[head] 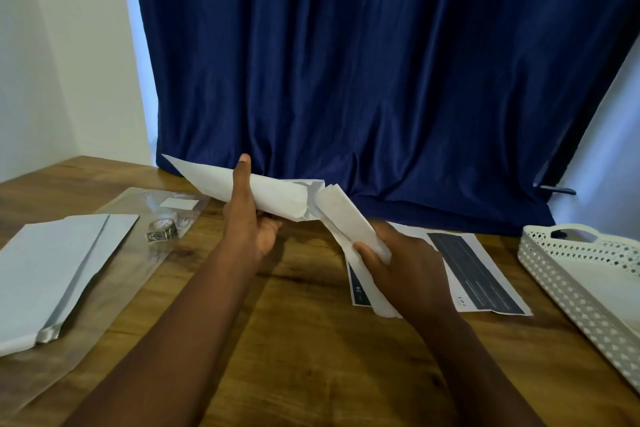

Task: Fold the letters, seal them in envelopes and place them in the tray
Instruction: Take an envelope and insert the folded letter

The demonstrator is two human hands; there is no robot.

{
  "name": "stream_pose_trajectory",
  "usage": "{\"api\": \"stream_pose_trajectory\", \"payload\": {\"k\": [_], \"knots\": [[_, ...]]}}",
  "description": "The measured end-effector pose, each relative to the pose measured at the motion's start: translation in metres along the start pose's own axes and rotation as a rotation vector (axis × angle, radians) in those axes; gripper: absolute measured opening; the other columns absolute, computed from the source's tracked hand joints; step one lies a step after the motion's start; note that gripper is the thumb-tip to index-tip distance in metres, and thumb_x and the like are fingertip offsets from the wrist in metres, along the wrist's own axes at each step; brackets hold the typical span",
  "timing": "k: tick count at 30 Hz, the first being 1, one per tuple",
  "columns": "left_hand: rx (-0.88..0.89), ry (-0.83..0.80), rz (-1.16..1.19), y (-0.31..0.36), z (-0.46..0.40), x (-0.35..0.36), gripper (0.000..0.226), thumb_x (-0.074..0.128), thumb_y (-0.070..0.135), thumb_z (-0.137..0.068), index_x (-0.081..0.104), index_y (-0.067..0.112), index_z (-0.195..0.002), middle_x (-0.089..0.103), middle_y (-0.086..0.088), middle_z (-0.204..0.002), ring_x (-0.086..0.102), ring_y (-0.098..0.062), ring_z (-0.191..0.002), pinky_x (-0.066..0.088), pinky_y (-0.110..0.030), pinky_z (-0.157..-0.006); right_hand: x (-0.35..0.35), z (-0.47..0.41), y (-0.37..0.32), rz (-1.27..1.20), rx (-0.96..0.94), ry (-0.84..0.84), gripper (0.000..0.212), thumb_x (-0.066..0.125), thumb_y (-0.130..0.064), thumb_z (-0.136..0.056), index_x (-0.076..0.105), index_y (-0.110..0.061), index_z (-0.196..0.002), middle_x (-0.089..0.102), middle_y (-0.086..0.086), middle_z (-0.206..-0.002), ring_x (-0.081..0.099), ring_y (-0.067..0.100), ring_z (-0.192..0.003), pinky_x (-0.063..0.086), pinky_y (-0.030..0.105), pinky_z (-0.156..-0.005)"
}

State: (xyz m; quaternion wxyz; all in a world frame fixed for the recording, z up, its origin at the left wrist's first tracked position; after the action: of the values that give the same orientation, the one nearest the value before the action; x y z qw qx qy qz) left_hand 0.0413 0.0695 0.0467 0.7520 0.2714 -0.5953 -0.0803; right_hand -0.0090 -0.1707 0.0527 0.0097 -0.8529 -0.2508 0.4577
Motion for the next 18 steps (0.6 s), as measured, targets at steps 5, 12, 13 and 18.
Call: {"api": "stream_pose_trajectory", "payload": {"k": [5,12,13,18], "knots": [[0.041,-0.011,-0.030,0.006,0.005,0.006,0.080,0.090,0.048,-0.070,0.050,0.020,-0.134,0.065,-0.012,-0.129,0.070,-0.031,-0.111,0.060,-0.060,-0.087,-0.003,0.001,-0.006,0.036,-0.017,-0.045,0.041,0.050,-0.052,-0.099,0.059,-0.023,-0.128,0.074,0.000,-0.110,0.071,0.014,-0.084,0.051,0.025,-0.070],[0.185,-0.019,-0.178,0.009,0.016,0.015,0.095,0.088,0.053,-0.069,0.039,0.028,-0.146,0.063,-0.003,-0.129,0.065,-0.025,-0.116,0.064,-0.043,-0.076,-0.018,-0.002,-0.010,0.162,-0.020,-0.088,0.026,0.042,-0.047,-0.103,0.057,-0.029,-0.115,0.070,-0.006,-0.101,0.066,0.009,-0.083,0.046,0.025,-0.069],[0.197,-0.025,-0.189,0.008,0.018,0.016,0.100,0.090,0.055,-0.065,0.038,0.029,-0.147,0.062,-0.003,-0.129,0.065,-0.024,-0.115,0.063,-0.039,-0.069,-0.017,-0.003,-0.010,0.177,-0.022,-0.099,0.026,0.042,-0.048,-0.103,0.056,-0.029,-0.113,0.069,-0.007,-0.101,0.065,0.008,-0.082,0.042,0.024,-0.068],[0.240,-0.029,-0.284,-0.002,0.023,0.018,0.123,0.087,0.063,-0.046,0.029,0.032,-0.150,0.063,-0.002,-0.128,0.068,-0.021,-0.109,0.061,-0.036,-0.067,-0.009,-0.003,-0.009,0.194,-0.025,-0.165,0.027,0.047,-0.049,-0.102,0.052,-0.030,-0.120,0.067,-0.007,-0.113,0.067,0.010,-0.091,0.039,0.023,-0.071]]}}
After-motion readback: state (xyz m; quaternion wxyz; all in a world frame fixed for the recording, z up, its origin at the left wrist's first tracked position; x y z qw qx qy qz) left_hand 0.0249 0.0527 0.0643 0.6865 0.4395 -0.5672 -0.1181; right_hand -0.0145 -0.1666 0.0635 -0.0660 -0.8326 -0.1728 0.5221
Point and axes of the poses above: each hand's wrist, its own z-axis away from the middle knuckle, its own x-axis out of the palm, y = z × x, the point moved 5 cm from there along -z, towards the middle knuckle
